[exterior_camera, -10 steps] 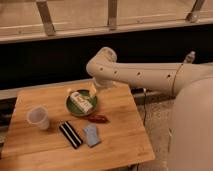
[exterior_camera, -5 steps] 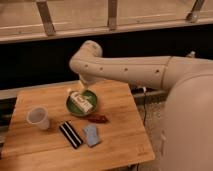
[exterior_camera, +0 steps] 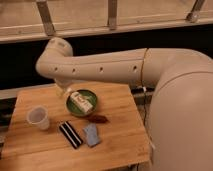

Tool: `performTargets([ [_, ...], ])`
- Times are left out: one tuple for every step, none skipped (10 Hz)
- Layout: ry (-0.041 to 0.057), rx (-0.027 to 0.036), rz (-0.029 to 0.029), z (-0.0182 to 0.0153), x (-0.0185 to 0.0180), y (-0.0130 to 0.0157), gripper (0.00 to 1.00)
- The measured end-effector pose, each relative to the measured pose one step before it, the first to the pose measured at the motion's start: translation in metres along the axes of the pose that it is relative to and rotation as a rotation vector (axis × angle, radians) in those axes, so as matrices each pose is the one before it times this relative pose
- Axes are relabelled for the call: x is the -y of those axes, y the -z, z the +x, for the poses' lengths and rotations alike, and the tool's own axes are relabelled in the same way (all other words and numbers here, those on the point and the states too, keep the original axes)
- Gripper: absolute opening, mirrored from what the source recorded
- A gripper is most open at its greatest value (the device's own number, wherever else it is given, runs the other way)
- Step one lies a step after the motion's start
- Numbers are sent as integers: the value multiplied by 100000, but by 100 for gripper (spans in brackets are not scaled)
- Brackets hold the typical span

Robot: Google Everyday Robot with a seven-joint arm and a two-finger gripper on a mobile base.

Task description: Pick up the ceramic cup

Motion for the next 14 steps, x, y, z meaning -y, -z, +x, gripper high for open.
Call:
performTargets([
  [3396, 1097, -71, 292, -2359, 724, 80],
  [1477, 569, -75, 5, -931, 271, 80],
  [3922, 1276, -221, -274, -2357, 484, 80],
  [3501, 1201, -56, -480, -2034, 427, 80],
  [2833, 742, 314, -543, -1516, 294, 80],
  [3412, 901, 381, -1086, -1652, 98, 80],
  [3717, 884, 548, -1843, -1622, -121, 80],
  [2091, 14, 430, -1677, -1020, -300, 80],
  [736, -387, 323, -1212, -245, -380, 80],
  [444, -976, 74, -1339, 56, -547, 80],
  [-349, -1518, -225, -1076, 487, -681, 80],
  [-1455, -1997, -852, -504, 891, -721, 80],
  [-2097, -2785, -1353, 7, 1395, -976, 80],
  [-1688, -2607, -1422, 505, 1139, -1065, 80],
])
